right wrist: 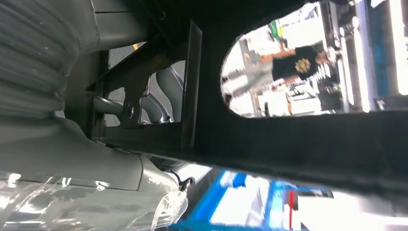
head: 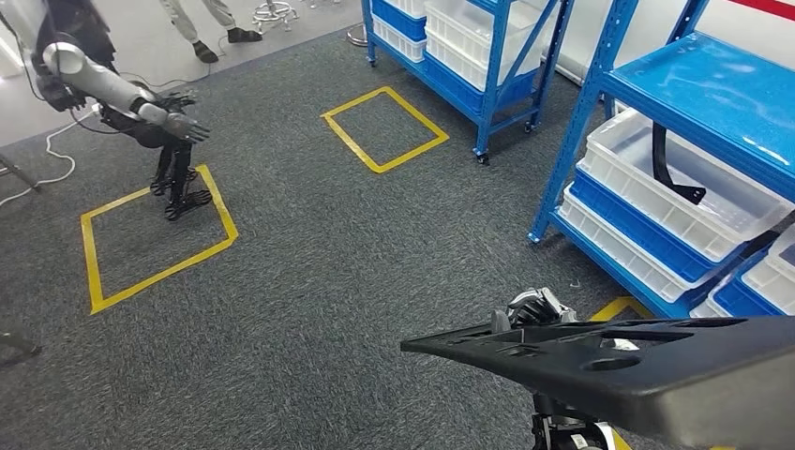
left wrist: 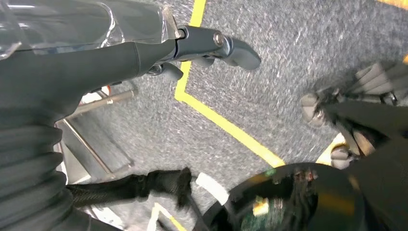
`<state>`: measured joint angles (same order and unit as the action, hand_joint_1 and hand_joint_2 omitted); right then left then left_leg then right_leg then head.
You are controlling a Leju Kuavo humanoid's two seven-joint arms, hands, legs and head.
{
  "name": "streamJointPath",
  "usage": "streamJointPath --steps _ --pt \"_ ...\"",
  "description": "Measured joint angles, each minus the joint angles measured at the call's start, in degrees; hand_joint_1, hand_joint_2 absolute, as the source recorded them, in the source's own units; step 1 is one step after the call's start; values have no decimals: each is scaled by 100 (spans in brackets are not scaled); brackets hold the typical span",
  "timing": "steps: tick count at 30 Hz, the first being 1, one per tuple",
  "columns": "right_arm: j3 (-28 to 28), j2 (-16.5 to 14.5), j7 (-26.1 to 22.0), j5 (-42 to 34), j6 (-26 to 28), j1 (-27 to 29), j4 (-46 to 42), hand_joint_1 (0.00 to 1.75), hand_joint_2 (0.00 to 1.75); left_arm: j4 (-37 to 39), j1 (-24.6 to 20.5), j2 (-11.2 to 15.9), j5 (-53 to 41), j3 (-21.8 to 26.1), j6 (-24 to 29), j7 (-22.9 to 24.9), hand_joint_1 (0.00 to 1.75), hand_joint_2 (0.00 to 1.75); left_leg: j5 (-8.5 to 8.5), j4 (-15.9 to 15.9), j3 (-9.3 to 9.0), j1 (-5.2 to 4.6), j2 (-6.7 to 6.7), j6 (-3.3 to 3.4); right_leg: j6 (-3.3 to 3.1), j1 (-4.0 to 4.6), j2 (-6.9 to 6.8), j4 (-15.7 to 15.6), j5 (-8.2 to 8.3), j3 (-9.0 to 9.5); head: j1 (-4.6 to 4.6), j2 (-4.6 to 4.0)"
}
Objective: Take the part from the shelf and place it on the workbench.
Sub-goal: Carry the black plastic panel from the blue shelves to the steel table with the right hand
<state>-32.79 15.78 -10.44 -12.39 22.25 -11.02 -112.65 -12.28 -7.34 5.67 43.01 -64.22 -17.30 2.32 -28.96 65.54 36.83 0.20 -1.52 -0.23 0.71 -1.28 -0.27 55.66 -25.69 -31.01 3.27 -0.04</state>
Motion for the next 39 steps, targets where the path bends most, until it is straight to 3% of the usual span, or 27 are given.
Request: streamJointPath --steps 2,3,5,7,8,9,11,13,15,17,18,19,20,22,24,26,28,30,32,33,34,35,37,39 --pt "1 8 24 -9 17 7 0 175 175 0 -4 4 -9 0 35 -24 0 175 -190 650 362 9 68 -18 -22 20 -132 0 -24 13 1 0" --pt "1 9 27 -2 32 11 0 175 175 0 -2 3 -9 0 38 -34 0 175 -129 657 385 10 77 -12 -28 28 -199 0 -38 27 1 0" --pt "1 11 30 35 74 17 -3 175 175 0 2 4 10 0 38 -46 0 175 237 -15 65 -8 185 37 -25 42 -331 -1 -73 77 2 0" --pt "1 16 37 86 127 36 -17 175 175 1 -6 8 45 0 48 -35 0 175 546 -840 -347 -73 469 130 5 66 -446 -2 -119 134 0 0" --pt "1 23 44 108 153 55 -30 175 175 1 -10 12 57 1 59 -20 0 175 608 -1051 -448 -105 562 165 29 74 -501 -4 -141 156 -1 0" --pt "1 32 52 127 175 77 -41 175 175 2 -14 17 67 1 75 5 0 175 620 -1127 -473 -131 584 186 56 77 -559 -9 -160 175 -1 0" --pt "0 46 68 152 211 118 -67 175 175 2 -4 25 70 2 99 55 0 175 652 -1177 -492 -122 440 218 115 67 -662 -26 -196 224 -4 0" --pt "0 63 75 163 232 153 -95 175 175 2 13 25 64 1 105 96 0 175 701 -1274 -567 -80 305 264 165 60 -466 157 -340 195 -10 0" --pt "1 92 81 166 244 208 -120 175 175 2 6 22 52 1 104 126 0 175 720 -1317 -605 -53 173 296 193 56 -123 820 -684 -106 -16 0" --pt "1 110 92 166 254 276 -131 175 175 2 -11 20 33 2 105 141 0 175 714 -1312 -600 -46 15 309 214 45 -8 1552 -956 -505 -19 0" --pt "1 116 99 165 257 300 -132 175 175 2 -12 17 25 2 106 142 0 175 710 -1307 -600 -40 -75 307 228 35 -1 1676 -939 -598 -19 0" --pt "1 122 103 164 258 314 -134 175 175 2 -5 14 16 1 106 142 0 175 704 -1298 -604 -27 -161 296 244 22 7 1542 -795 -568 -20 0" --pt "1 131 106 164 259 321 -138 175 175 2 2 10 8 1 106 142 0 175 691 -1279 -610 -8 -245 274 267 -1 42 1201 -565 -434 -20 0" --pt "1 146 109 175 261 331 -146 175 175 4 7 12 -8 1 106 134 0 175 639 -1196 -588 17 -390 193 320 -65 290 400 -185 -95 -20 0" --pt "1 152 139 239 268 337 -169 175 175 8 3 19 -16 1 106 105 0 175 612 -1123 -522 19 -500 120 292 -89 456 84 -98 24 -17 0" --pt "-1 149 217 364 282 330 -220 175 175 9 15 21 -15 0 103 43 0 175 623 -1109 -470 37 -594 77 196 -65 349 108 -106 3 -14 0" --pt "-3 142 316 496 301 315 -272 175 175 8 33 20 -2 0 90 -20 0 175 535 -930 -373 40 -400 42 118 -46 218 101 -107 25 -7 0" --pt "-14 137 394 596 315 304 -303 175 175 8 25 21 32 0 85 -58 0 175 244 -272 -49 26 -44 18 58 -13 86 93 -119 47 2 0" --pt "-47 129 438 671 321 298 -311 175 175 9 8 23 69 0 95 -74 0 175 -46 551 385 21 86 23 21 36 -58 93 -139 52 5 0" --pt "-71 116 451 706 325 292 -310 175 175 9 5 23 83 0 100 -72 0 175 -75 751 504 10 96 47 6 59 -133 93 -151 58 6 0" --pt "-97 101 456 738 330 281 -310 175 175 9 6 23 87 0 100 -66 0 175 -4 718 503 -10 100 84 -7 79 -203 93 -162 69 6 0" --pt "-122 81 461 768 336 264 -310 175 175 9 8 23 88 0 100 -53 0 175 161 438 372 -45 122 135 -17 95 -276 92 -174 85 6 0" --pt "-163 55 465 814 350 232 -313 175 175 9 1 31 88 0 99 -19 0 175 514 -457 -82 -168 340 266 -21 111 -404 84 -202 127 7 0" --pt "-193 43 472 840 363 223 -318 175 175 9 -16 43 88 0 98 18 0 175 647 -1003 -337 -283 525 361 3 116 -527 73 -232 154 6 0"
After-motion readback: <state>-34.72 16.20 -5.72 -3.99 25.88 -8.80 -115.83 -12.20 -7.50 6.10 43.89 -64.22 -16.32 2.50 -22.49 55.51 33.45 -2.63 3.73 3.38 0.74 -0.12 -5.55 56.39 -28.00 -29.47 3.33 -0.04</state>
